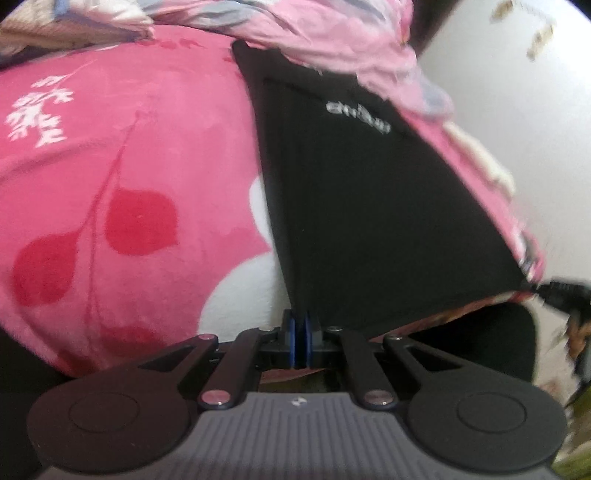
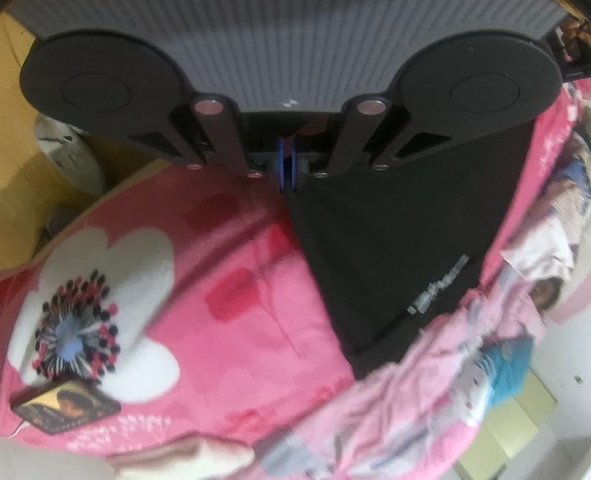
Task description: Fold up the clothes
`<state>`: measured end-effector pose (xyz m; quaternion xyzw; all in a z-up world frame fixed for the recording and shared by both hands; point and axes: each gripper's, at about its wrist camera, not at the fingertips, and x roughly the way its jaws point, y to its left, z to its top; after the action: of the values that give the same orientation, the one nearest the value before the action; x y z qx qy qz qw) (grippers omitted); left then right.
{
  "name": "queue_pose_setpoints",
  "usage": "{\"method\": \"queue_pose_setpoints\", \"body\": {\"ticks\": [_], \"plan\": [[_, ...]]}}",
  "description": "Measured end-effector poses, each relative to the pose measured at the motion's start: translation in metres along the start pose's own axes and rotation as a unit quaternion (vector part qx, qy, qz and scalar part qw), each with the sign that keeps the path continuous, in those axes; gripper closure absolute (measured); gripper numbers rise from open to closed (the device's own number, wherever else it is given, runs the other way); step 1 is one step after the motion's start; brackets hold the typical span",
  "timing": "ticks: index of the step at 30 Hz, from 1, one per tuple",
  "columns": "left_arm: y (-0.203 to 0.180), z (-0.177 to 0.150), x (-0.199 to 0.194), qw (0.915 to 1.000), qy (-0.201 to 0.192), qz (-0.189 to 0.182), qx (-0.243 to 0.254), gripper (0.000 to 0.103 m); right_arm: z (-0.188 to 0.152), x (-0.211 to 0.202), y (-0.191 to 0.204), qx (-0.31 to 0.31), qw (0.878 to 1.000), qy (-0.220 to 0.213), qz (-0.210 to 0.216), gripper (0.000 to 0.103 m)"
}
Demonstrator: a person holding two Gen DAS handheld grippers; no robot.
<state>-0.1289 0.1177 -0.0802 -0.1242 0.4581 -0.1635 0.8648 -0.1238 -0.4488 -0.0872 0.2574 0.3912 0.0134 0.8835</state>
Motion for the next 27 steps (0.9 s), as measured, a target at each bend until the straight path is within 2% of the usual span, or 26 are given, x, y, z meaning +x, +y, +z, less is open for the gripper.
{"method": "queue_pose_setpoints", "body": {"ticks": [2,3,5,8,10,12,14,18,22,25,27], "plan": [[-0.002,0.002,0.008,0.9997,0.005,0.011,0.02,0.097,0.005,0.013,-0.005,0.0,1.0,0.022,-0.012,0.1],[-0.004,0.002,0.012,0.9995,0.006,0.016,0.028,0.096,0.008,0.019,-0.006,-0.004,0.999,0.03,-0.028,0.099],[-0.005,0.003,0.018,0.999,0.008,0.018,0.039,0.091,0.012,0.031,-0.005,-0.031,0.995,0.047,-0.084,0.098],[-0.005,-0.002,0.021,0.9985,0.002,0.016,0.053,0.088,0.013,0.038,-0.016,-0.031,0.991,0.052,-0.123,0.097],[-0.004,-0.005,0.013,0.9982,-0.002,0.012,0.059,0.078,0.012,0.029,-0.017,-0.027,0.991,0.029,-0.126,0.097],[-0.002,-0.008,0.001,0.9979,-0.013,0.016,0.062,0.061,0.01,0.016,-0.018,-0.023,0.992,0.0,-0.126,0.097],[0.001,-0.006,-0.011,0.9977,-0.033,0.02,0.055,0.058,0.008,-0.001,-0.006,-0.036,0.993,-0.04,-0.11,0.097],[0.002,0.018,-0.012,0.9967,-0.074,-0.009,0.032,0.06,0.015,-0.015,0.033,-0.068,0.994,-0.084,-0.032,0.097],[0.003,0.042,-0.014,0.9927,-0.114,-0.038,0.008,0.06,0.028,0.011,0.074,-0.102,0.991,-0.068,0.054,0.097],[0.004,0.06,-0.01,0.9881,-0.141,-0.061,-0.012,0.067,0.036,0.043,0.081,-0.082,0.993,-0.042,0.072,0.097],[0.004,0.075,0.015,0.9861,-0.142,-0.077,-0.036,0.074,0.041,0.065,0.076,-0.047,0.996,-0.022,0.074,0.096]]}}
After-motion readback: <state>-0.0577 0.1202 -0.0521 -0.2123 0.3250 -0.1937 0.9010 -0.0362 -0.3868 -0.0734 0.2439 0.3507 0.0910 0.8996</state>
